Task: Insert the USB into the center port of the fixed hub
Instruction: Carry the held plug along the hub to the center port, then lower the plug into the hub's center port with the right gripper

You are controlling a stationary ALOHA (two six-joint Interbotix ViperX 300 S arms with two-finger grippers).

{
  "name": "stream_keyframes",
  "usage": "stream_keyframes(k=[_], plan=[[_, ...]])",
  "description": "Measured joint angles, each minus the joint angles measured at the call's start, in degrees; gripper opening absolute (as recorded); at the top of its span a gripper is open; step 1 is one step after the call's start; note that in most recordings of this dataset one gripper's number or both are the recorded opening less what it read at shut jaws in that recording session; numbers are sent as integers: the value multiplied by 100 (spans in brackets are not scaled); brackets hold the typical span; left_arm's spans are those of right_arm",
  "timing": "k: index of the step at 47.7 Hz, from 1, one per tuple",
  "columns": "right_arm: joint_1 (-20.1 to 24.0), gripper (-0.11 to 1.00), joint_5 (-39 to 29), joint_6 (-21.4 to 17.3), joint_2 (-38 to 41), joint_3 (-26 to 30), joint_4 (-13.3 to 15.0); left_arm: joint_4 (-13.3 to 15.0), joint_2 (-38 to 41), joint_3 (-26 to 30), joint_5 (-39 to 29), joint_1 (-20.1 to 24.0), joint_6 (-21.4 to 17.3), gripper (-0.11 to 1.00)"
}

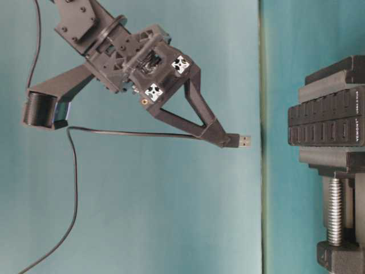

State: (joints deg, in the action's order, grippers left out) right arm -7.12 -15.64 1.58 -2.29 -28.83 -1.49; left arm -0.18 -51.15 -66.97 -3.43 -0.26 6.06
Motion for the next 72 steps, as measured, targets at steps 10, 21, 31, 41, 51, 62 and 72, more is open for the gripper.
stream_keyframes(k=[10,21,31,41,51,62,72], plan=[[44,9,-9,0,0,0,9,0,0,9,9,0,0,0],[97,9,-9,-9,0,0,9,0,0,0,9,0,-9,0],[141,9,-9,-105,0,-26,0,0,0,0,9,0,9,0],[185,9,0,-220,0,-105,9,0,0,0,9,0,9,0],[193,9,35,-220,9,-176,0,0,0,0,9,0,9,0],[185,9,88,-220,167,-176,44,0,0,0,0,0,9,0],[185,9,97,-220,325,-176,141,0,0,0,0,0,9,0]])
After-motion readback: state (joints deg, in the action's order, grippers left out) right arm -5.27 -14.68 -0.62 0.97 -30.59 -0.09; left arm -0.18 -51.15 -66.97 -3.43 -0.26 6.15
